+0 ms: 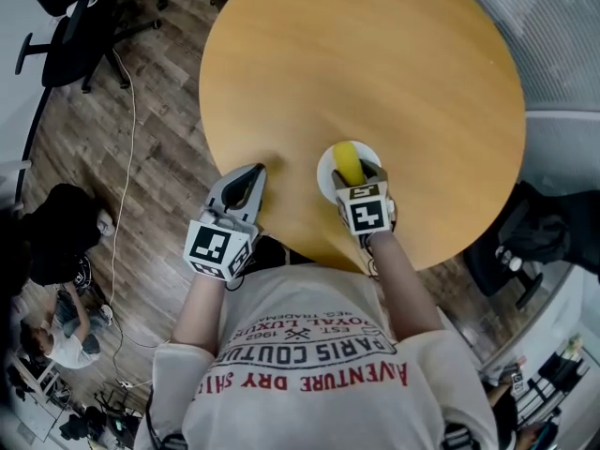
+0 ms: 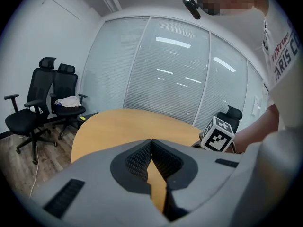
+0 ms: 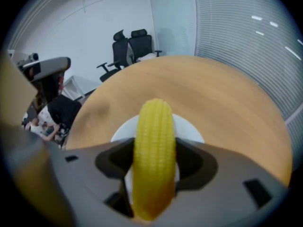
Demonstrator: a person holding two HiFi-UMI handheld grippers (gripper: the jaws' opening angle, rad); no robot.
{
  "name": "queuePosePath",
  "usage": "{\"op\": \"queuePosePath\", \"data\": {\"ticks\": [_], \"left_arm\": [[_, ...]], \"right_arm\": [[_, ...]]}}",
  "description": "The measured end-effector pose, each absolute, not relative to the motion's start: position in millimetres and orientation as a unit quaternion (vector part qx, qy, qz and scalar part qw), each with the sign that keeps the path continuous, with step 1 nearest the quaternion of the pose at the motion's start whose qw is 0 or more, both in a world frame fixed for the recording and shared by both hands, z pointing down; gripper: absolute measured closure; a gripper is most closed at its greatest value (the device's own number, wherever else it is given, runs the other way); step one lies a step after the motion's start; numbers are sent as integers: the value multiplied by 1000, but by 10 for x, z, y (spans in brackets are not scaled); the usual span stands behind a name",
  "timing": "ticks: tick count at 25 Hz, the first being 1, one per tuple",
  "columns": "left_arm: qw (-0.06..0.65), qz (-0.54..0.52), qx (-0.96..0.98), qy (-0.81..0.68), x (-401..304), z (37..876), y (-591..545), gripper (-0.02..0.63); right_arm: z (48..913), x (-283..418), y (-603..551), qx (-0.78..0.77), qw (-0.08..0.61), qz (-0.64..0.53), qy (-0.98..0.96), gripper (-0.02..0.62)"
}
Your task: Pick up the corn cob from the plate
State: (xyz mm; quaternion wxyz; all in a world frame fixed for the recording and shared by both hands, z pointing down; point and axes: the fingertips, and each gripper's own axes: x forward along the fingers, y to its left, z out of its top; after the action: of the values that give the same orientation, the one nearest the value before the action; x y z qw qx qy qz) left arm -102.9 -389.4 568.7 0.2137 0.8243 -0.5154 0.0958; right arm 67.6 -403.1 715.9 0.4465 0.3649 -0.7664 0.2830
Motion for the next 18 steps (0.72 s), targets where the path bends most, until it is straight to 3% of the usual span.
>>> {"op": "queuePosePath", "data": {"ticks": [11, 18], "left_arm": [[209, 117, 827, -508, -1060, 5690, -3862, 571], [185, 113, 838, -500, -1067, 5460, -3854, 571]], "right_arm": [[7157, 691, -4026, 379, 427, 281, -772, 330], [6684, 649, -4022, 405, 376, 262, -791, 330]]}}
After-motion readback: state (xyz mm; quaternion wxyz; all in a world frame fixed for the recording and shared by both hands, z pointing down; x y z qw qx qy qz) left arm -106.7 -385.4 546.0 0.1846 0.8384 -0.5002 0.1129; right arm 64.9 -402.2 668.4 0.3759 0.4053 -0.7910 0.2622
